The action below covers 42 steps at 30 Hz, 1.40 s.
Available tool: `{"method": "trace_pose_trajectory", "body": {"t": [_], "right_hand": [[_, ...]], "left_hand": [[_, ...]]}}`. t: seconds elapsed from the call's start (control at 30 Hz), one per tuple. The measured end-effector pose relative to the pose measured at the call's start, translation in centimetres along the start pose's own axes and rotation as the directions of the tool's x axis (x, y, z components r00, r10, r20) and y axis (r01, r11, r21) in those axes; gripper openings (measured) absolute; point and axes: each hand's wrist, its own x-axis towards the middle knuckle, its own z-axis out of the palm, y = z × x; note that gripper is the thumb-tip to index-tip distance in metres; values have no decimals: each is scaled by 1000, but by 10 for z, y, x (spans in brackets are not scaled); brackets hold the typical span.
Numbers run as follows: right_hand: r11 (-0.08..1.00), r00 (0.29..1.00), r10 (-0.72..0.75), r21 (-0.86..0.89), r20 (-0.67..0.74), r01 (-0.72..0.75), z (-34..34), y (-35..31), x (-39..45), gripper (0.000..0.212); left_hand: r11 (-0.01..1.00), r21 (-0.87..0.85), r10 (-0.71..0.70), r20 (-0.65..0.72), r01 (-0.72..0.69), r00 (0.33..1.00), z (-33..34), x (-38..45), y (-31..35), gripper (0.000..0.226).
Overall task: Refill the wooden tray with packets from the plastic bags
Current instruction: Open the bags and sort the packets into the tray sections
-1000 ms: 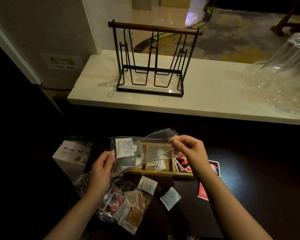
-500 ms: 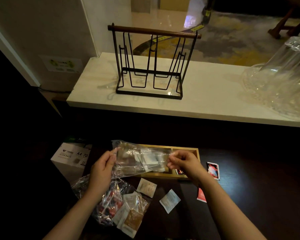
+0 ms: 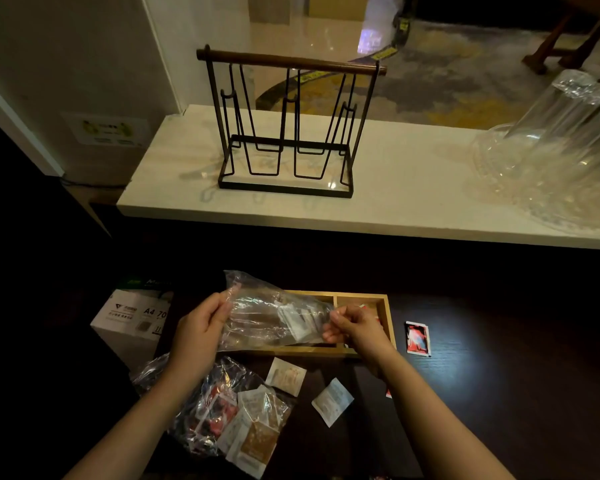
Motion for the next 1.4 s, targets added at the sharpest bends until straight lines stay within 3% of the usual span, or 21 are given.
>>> {"method": "trace_pose_trajectory", "body": {"t": [0.07,0.17,0.4,0.7,0.87,1.0,1.4], "right_hand": [[1000,1000,0,15,-16,0,0,2,0,13],[999,1000,2,37,-26,-1,0,3,-1,13],[997,999,20,72,-37,-18,1,7,-2,13],[984,993,92,157,-76,-80,3,13,-5,14],[985,995,65,163,-74,-52,5,8,-5,15],[985,993,82,156,-84,-68,6,8,-7,15],[987,996,46,159,-72,-34,13,1,-15,15]], "left_hand": [[999,22,45,17,-45,999,-2,1,4,33],[995,58,81,47,-84,996,-1,3,16,24],[967,139,203,80,-213,976,4,8,49,29],[967,163,180,102,-195,978,6,21,58,35],[946,192,247,93,-261,965,3,19,71,27],[952,201,212,101,-229,972,2,21,70,25],[927,234,293,33,-292,956,-4,10,83,26]]}}
